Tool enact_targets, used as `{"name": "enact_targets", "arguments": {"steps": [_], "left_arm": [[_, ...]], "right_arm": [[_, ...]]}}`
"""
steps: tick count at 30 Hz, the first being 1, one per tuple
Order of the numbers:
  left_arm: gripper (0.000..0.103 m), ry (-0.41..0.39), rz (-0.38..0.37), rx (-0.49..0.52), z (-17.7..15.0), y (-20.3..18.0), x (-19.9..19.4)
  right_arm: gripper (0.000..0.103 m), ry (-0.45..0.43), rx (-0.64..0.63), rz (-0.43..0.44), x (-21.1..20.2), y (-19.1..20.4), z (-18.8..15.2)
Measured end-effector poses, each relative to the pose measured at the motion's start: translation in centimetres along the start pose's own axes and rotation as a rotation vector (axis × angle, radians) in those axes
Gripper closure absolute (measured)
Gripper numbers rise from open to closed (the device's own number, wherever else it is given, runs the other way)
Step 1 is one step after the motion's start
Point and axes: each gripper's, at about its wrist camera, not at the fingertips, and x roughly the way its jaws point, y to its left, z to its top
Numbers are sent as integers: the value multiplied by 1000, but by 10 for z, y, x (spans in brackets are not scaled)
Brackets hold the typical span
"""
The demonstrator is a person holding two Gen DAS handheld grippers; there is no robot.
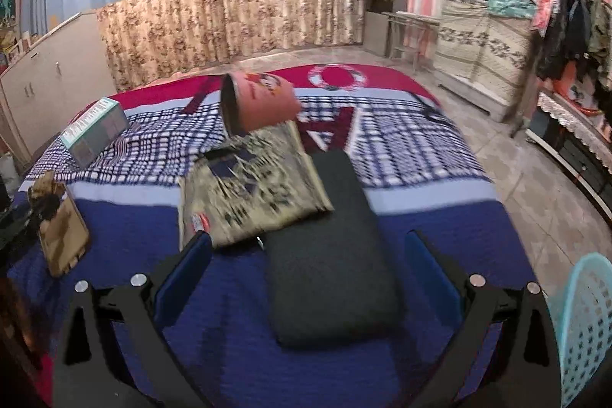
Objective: Collect trash
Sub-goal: 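Grasp the brown crumpled paper with the left tool while the right tool grasps the patterned pouch, then carry the brown paper and patterned pouch over the basket and open both tools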
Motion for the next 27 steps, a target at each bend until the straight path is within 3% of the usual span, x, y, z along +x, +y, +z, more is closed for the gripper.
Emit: {"name": "enact_targets", "arguments": {"steps": [2,5,7,9,12,14,20,27], "left_arm": [[61,7,3,-6,0,-1,3],[61,0,4,-12,-1,1,3],[61,0,1,-5,-2,-1,4],[61,1,0,3,-2,-2,4],[61,-4,2,11,-2,-4,4],[61,-6,3,12,-2,-5,4],[61,0,-2,8,-3,-3,3],[61,5,-6,8,-2,-3,4]], "right_arm": [[9,23,-14,-12,15,8,8],[27,75,-10,10,38,13,16],[32,80,-61,-48,45,18,17],[60,72,-97,-77,43,21,17],[79,59,-85,-16,33,16,13],[93,40,-78,-26,22,11,8],[94,-23,147,33,-31,-53,-12],[94,-40,262,4,-87,-106,-52]]}}
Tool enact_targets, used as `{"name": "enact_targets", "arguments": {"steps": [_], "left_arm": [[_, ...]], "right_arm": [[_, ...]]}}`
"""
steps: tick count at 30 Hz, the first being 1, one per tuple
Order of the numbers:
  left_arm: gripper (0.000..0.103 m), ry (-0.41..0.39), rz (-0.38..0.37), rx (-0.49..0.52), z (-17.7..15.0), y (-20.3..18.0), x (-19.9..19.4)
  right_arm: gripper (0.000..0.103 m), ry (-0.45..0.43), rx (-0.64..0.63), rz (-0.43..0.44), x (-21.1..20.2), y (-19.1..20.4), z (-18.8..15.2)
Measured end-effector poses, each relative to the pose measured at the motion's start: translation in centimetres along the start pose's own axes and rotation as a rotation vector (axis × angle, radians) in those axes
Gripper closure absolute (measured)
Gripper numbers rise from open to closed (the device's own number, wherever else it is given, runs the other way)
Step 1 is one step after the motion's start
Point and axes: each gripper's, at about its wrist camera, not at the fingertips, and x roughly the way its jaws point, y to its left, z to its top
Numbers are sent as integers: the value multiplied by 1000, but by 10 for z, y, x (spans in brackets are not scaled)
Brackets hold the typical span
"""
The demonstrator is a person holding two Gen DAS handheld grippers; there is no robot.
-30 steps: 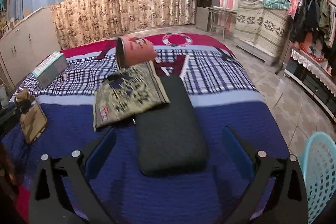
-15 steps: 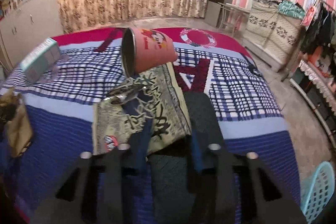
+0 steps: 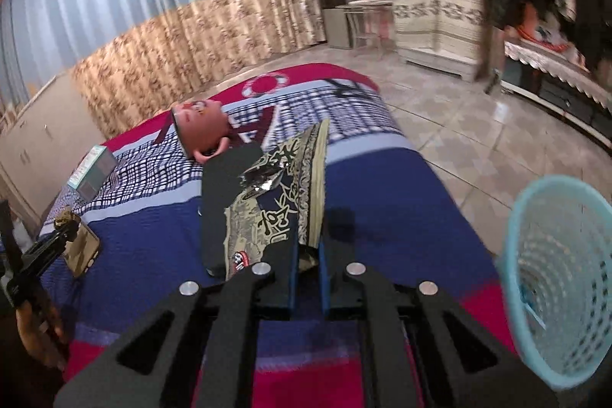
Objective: Collect trash
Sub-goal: 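Carry the brown paper and patterned pouch over the basket and open both tools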
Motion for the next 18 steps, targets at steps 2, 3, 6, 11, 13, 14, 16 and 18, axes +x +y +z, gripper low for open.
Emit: {"name": "enact_targets", "arguments": {"steps": [2,3,6,11,13,14,16,18], "left_arm": [[61,0,1,3,0,-1,0],[61,1,3,9,0,-2,0],[61,13,6,33,0,-6,4],[61,3,40,69,2,-15,-2],[62,-3,36,88,4,-22,-8],[62,-10,19,94,7,-29,-15],[62,-21,-11,98,11,-40,-24],[62,-43,-54,106,18,-56,-36]], "right_arm": [[95,-12,12,-1,-10,-7,-4],[95,-18,19,2,-14,-12,-5],[95,-31,39,8,-22,-24,-11],[96,-68,52,0,-36,-38,-12],[96,-83,48,-5,-41,-42,-11],[96,-91,44,-9,-43,-44,-10],[96,-107,40,-17,-48,-48,-8],[97,-129,40,-25,-55,-53,-7]]}}
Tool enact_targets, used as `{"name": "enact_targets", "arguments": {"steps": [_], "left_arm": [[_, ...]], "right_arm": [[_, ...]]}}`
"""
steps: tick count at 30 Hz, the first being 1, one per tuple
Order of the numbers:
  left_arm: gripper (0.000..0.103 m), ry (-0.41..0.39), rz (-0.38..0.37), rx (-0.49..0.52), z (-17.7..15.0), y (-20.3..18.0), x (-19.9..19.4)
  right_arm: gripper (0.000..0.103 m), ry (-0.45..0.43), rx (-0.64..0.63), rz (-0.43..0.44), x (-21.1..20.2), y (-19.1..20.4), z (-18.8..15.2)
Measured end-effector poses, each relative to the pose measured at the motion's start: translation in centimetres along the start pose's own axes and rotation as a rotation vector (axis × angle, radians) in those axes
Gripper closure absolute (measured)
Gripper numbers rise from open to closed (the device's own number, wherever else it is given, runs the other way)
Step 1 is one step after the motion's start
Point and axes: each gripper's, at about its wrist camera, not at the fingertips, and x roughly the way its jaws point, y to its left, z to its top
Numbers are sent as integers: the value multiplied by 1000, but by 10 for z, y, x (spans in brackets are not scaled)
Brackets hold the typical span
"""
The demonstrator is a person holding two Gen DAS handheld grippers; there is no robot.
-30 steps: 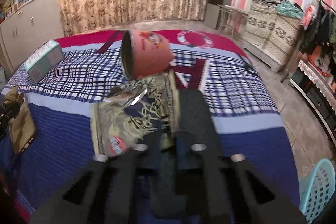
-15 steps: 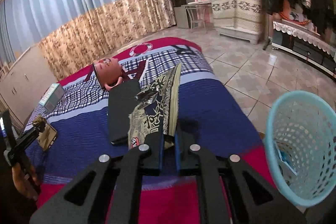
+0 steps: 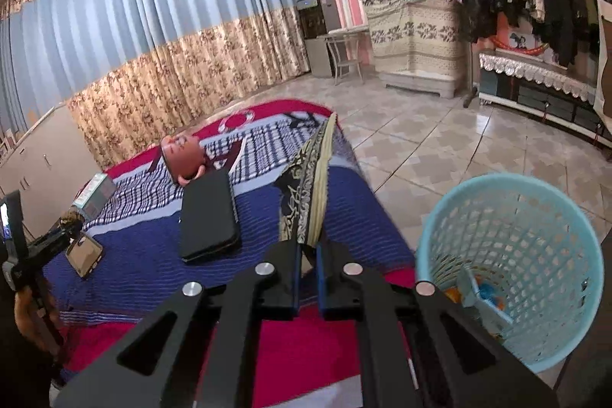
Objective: Collect trash
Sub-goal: 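Carry the brown paper and patterned pouch over the basket and open both tools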
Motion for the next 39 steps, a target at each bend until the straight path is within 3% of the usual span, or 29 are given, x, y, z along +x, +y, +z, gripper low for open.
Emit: {"name": "enact_targets", "arguments": {"steps": [9,20,35,36,38,39], "left_arm": [[61,-76,-237,78,29,-111,-40],[61,-76,-443,228,17,-256,-61],[60,52,-650,420,-26,-434,-48],[59,54,-653,434,-29,-443,-48],[46,51,-646,450,-32,-454,-46],[34,46,-637,449,-34,-456,-45]], "right_arm": [[97,-89,18,-106,-31,-37,13],[97,-111,94,-288,-63,-136,15],[97,-41,226,-373,-60,-208,-2],[97,-40,233,-375,-60,-210,-3],[97,-42,252,-376,-62,-213,-5],[97,-43,257,-378,-62,-215,-6]]}}
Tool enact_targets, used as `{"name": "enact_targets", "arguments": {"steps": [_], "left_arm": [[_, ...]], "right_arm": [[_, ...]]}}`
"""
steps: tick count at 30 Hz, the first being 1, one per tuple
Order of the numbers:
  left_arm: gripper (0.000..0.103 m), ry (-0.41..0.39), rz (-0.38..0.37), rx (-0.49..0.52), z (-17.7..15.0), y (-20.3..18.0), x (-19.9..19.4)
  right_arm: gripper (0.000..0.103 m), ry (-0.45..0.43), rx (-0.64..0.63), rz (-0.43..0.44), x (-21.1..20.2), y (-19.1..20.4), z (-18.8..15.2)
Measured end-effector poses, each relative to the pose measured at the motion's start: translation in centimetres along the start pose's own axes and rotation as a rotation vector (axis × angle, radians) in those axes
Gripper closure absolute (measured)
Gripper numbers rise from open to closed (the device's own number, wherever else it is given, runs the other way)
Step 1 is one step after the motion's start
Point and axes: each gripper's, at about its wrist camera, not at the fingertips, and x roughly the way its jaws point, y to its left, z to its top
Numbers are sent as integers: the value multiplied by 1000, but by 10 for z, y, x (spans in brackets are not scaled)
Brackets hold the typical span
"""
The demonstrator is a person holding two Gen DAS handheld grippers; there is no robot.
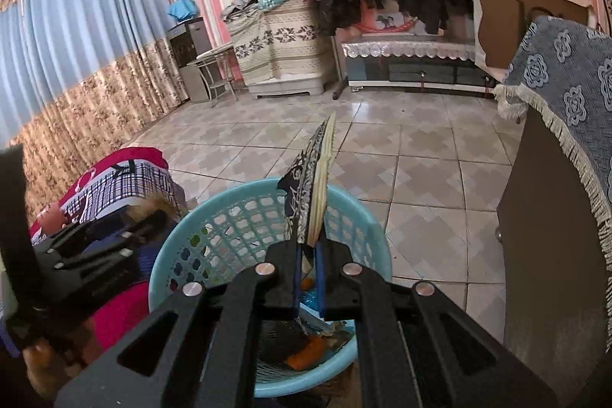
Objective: Collect trash
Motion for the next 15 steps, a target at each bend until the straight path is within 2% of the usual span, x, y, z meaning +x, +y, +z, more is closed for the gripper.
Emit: {"name": "enact_targets", "arguments": {"steps": [1,5,8,12,15], "left_arm": [[25,-3,11,-5,-2,-1,2],[19,17,42,-17,-7,7,4],[7,-13,105,-56,-5,27,-10],[6,-30,132,-124,0,58,-34],[5,-53,196,-126,-5,73,-55]], "right_arm": [[97,2,1,-4,1,-1,0],[97,9,-14,-11,4,4,-1],[97,12,-26,-11,7,9,-1],[93,30,-37,-12,15,20,-4],[93,34,-45,-9,19,28,-6]]}}
